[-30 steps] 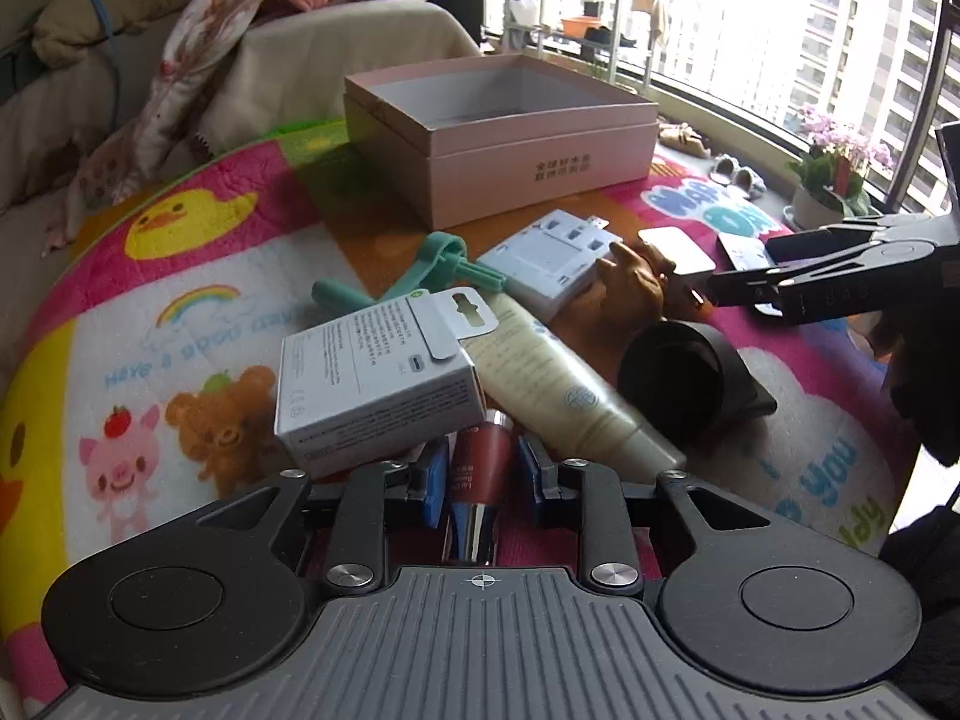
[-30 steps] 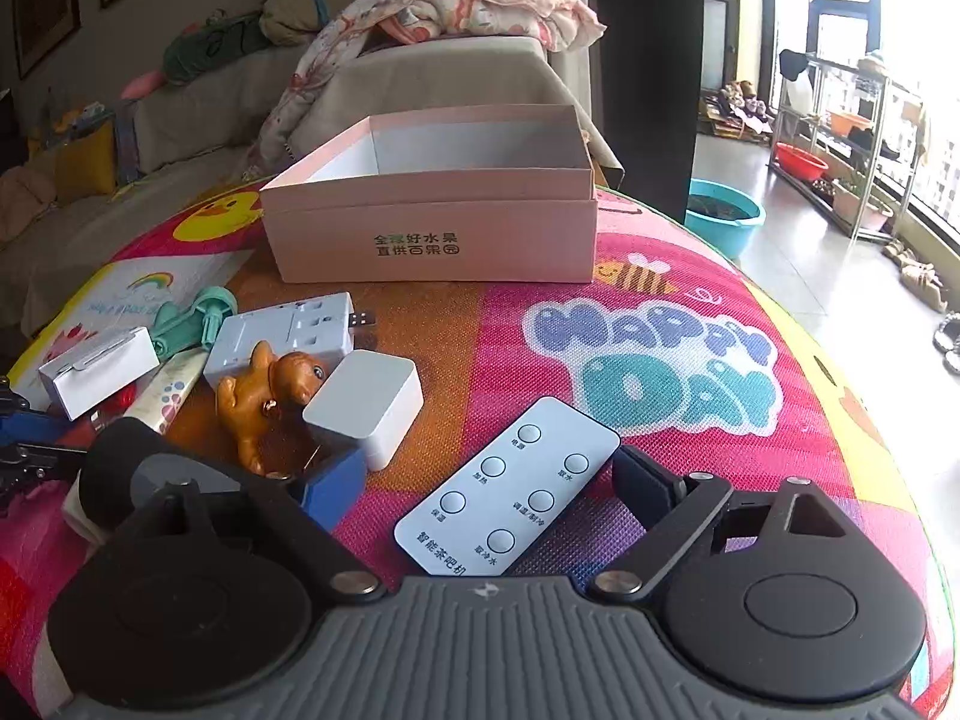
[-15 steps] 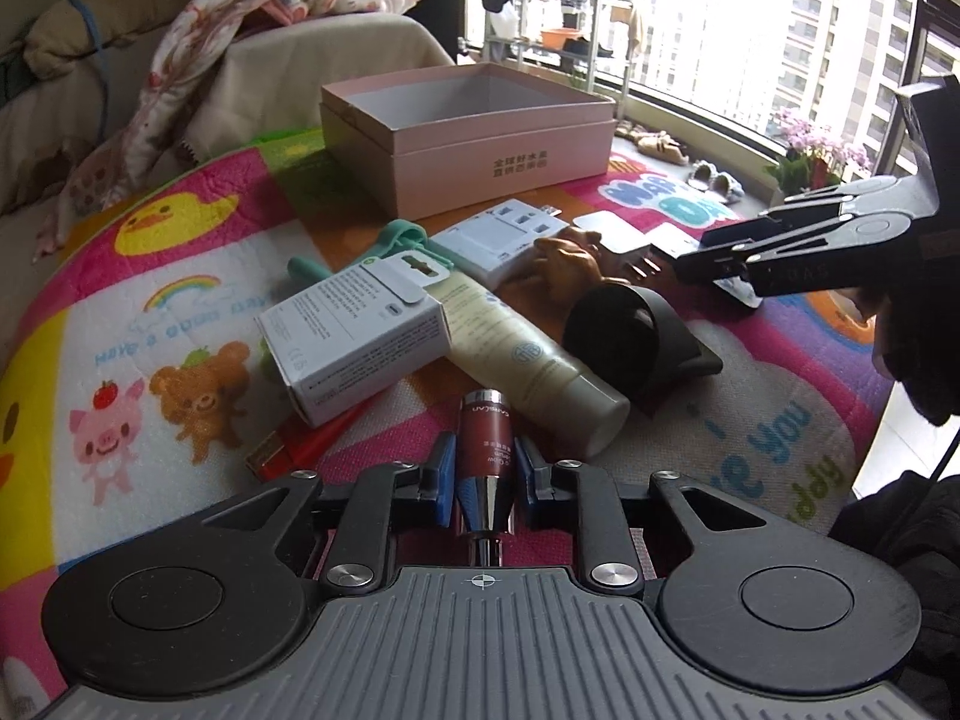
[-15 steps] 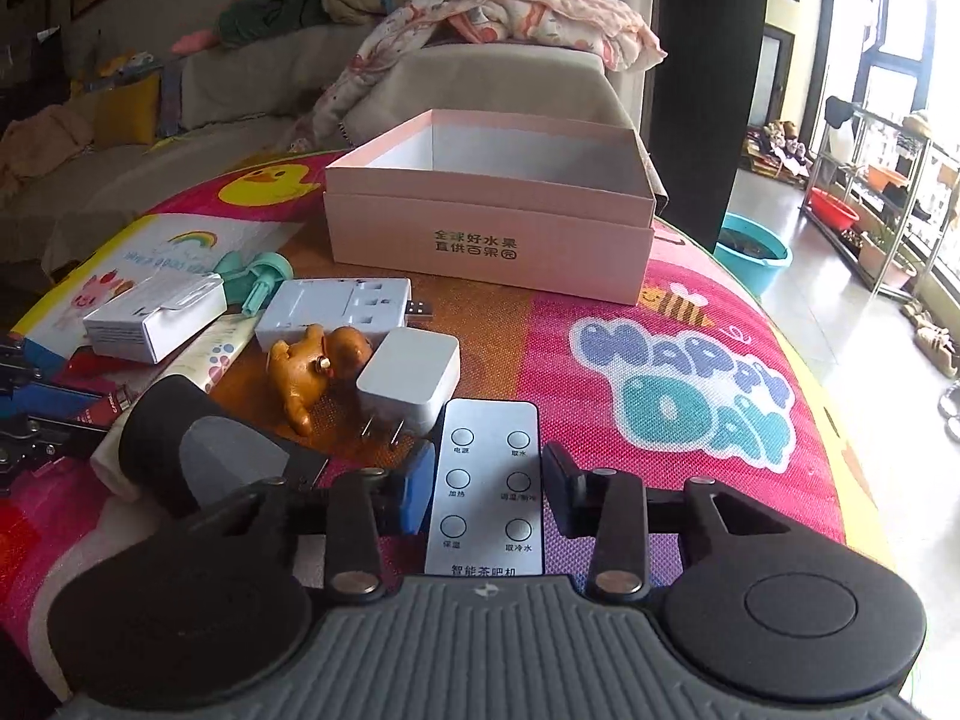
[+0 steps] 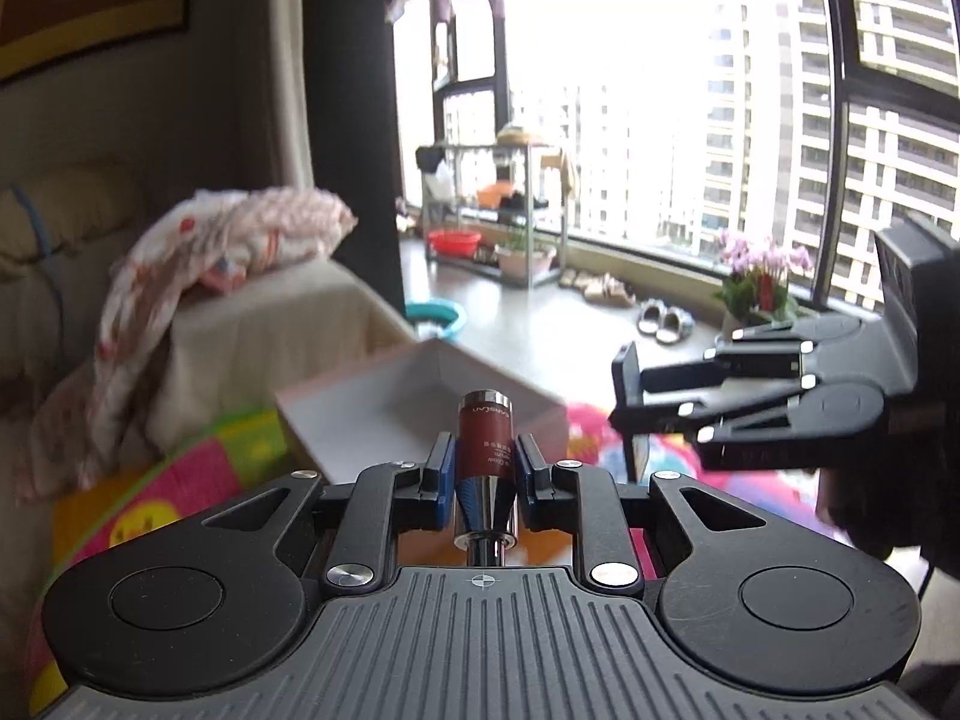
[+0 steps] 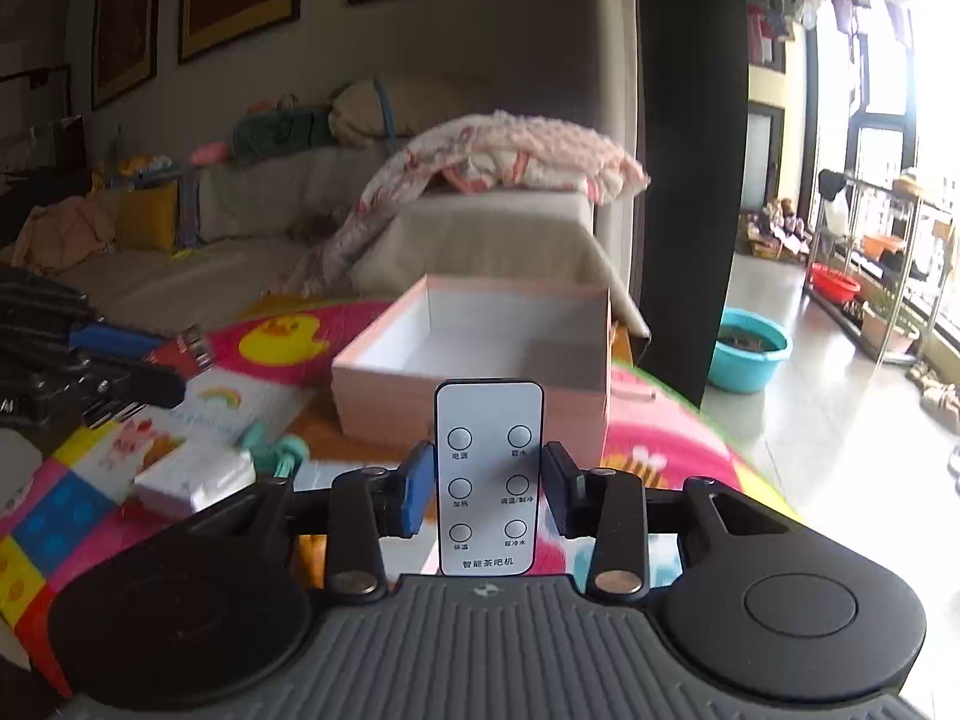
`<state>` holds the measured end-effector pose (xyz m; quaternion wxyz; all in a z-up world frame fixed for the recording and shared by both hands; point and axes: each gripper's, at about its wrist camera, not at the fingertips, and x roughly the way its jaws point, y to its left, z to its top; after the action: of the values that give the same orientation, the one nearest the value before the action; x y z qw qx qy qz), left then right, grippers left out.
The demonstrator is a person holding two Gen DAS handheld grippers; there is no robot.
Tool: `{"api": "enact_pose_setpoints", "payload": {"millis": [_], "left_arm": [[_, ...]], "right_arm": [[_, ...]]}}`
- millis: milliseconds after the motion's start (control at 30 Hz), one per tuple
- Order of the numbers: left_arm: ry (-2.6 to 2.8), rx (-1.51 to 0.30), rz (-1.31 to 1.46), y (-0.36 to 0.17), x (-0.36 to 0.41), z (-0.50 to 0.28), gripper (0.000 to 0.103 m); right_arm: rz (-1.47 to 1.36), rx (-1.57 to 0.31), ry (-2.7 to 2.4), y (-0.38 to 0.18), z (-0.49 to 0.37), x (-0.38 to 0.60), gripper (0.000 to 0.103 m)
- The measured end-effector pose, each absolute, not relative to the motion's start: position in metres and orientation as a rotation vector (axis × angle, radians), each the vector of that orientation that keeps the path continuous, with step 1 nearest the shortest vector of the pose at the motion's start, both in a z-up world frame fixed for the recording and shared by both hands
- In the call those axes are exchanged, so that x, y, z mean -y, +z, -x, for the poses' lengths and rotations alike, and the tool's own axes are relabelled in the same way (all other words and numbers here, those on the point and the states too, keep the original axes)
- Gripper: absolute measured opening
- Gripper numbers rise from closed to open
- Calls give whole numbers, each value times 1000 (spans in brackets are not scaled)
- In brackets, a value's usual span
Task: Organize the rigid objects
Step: 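Lower the red lipstick into the pink box and open the left gripper, then move the left gripper to the beige cream tube and grasp it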
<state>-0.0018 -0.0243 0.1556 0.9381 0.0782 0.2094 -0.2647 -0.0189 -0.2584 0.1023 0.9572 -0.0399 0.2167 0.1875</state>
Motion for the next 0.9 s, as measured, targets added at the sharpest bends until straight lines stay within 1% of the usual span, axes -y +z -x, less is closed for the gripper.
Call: {"api": "enact_pose_setpoints", "payload": {"millis": [67, 100, 133, 167, 200, 300, 367, 533, 600, 667, 767, 900], "left_arm": [[-551, -412, -88, 173, 33, -47, 25], [-545, -426, -43, 177, 36, -72, 24], [-532, -441, -11, 179, 38, -93, 24], [-511, -444, 12, 177, 37, -109, 24], [-495, -443, 21, 174, 37, -117, 24], [-478, -458, 46, 154, 23, -116, 25], [-457, -486, 68, 133, 6, -102, 25], [-404, -563, 117, 82, -34, -54, 25], [-389, -589, 129, 70, -48, -34, 25], [-366, -600, 124, 64, -59, -15, 25], [-346, -602, 115, 65, -73, 14, 25], [-367, -609, 40, 68, -72, 43, 25]], "right_arm": [[89, -363, 343, 123, -8, 248, 39], [83, -326, 332, 130, -23, 245, 41], [81, -308, 324, 135, -37, 241, 46], [83, -317, 301, 139, -51, 238, 65], [81, -332, 280, 139, -60, 237, 73], [55, -368, 295, 125, -60, 246, 73], [41, -407, 294, 102, -48, 254, 77], [-9, -577, 287, 38, -22, 266, 77], [-36, -634, 317, 23, -12, 267, 77], [-61, -648, 336, 16, -2, 266, 77], [-78, -622, 347, 13, 10, 264, 77], [-77, -616, 330, 7, 12, 260, 77]]}}
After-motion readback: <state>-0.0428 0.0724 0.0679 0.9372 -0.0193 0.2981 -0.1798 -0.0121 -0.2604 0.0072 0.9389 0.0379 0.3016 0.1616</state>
